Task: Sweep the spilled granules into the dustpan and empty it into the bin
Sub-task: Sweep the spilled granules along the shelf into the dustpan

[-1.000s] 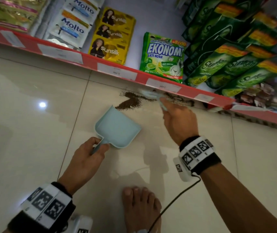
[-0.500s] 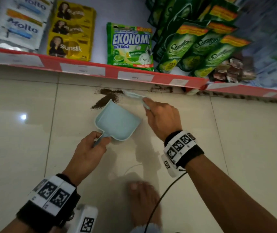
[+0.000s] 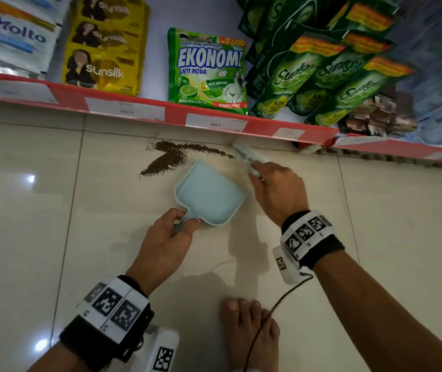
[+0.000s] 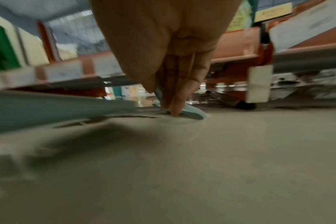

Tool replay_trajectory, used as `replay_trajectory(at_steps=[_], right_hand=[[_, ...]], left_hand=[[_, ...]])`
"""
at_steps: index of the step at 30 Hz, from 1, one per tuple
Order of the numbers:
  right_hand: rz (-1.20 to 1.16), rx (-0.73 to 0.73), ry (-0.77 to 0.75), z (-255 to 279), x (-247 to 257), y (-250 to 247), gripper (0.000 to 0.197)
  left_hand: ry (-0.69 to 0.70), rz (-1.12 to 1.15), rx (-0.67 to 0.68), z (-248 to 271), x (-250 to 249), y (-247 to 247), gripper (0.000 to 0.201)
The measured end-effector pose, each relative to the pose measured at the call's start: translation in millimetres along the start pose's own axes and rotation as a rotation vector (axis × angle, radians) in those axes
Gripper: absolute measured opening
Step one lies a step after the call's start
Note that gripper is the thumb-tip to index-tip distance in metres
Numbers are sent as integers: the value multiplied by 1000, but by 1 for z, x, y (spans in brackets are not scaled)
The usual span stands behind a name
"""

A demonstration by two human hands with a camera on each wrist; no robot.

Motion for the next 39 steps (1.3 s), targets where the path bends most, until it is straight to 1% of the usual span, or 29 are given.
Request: replay_trajectory(at_steps=[1, 3, 6, 7, 9, 11, 13, 15, 17, 18, 20, 21, 22, 24, 25, 27, 29, 31, 32, 35, 37, 39], right_hand=[[-18, -51, -28, 5, 7, -3, 28], [-2, -166, -16, 8, 9, -12, 26], [88, -265, 101, -4, -15, -23, 22], [117, -261, 149, -10, -27, -25, 23], [147, -188, 225, -18, -46, -23, 24], [123, -114, 236, -22, -52, -18, 23], [71, -35, 161, -17, -43, -10, 24], [19, 22, 12, -5, -22, -5, 28], [-76, -5, -105, 9, -1, -7, 29], [-110, -57, -118, 12, 4, -13, 26], [-98, -194, -71, 9, 1, -24, 18], [-70, -245, -18, 5, -5, -27, 15], [-40, -265, 52, -1, -13, -29, 14], [24, -248, 185, -13, -29, -27, 17], [51, -219, 227, -18, -34, -22, 18], [82, -114, 249, -27, -36, -9, 19], [56, -28, 224, -35, -32, 4, 20], [-20, -12, 157, -40, -23, 9, 21], [-74, -13, 91, -41, -16, 9, 24], [-235, 9, -178, -30, 7, 4, 31], [-281, -11, -291, -16, 15, -2, 33], [-279, -86, -306, -3, 12, -8, 32]], left_hand=[[-6, 4, 0, 0, 1, 2, 20], [-12, 6, -6, 1, 3, 2, 19], [3, 4, -25, 4, 5, -3, 17], [9, 2, -36, 5, 5, -5, 17], [21, 10, -51, 7, 5, -10, 17], [36, 29, -62, 9, 6, -14, 18], [49, 34, -77, 10, 8, -16, 18], [48, 37, -83, 12, 9, -16, 17], [42, 36, -84, 13, 11, -16, 16], [39, 28, -87, 14, 12, -16, 15], [37, 16, -101, 15, 13, -18, 15], [37, 15, -109, 15, 14, -19, 14], [36, 12, -117, 16, 14, -20, 14], [30, 11, -126, 17, 14, -23, 14], [29, 13, -126, 18, 14, -24, 15], [31, 5, -128, 19, 14, -24, 16], [37, 2, -125, 19, 15, -25, 17], [40, -1, -116, 19, 15, -25, 18], [40, -5, -115, 20, 15, -26, 18], [44, -2, -124, 20, 15, -29, 17], [47, 4, -134, 22, 14, -32, 17], [49, 2, -139, 24, 14, -34, 17]])
Point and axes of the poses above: each hand's wrist, its own z-axis away from the middle knuckle, its own y-axis out of the palm, x = y × z, the point moved 2 cm from there along -z, towards the middle knuckle, and after that the axes turned 9 degrees about z, right-handed, at the moved point
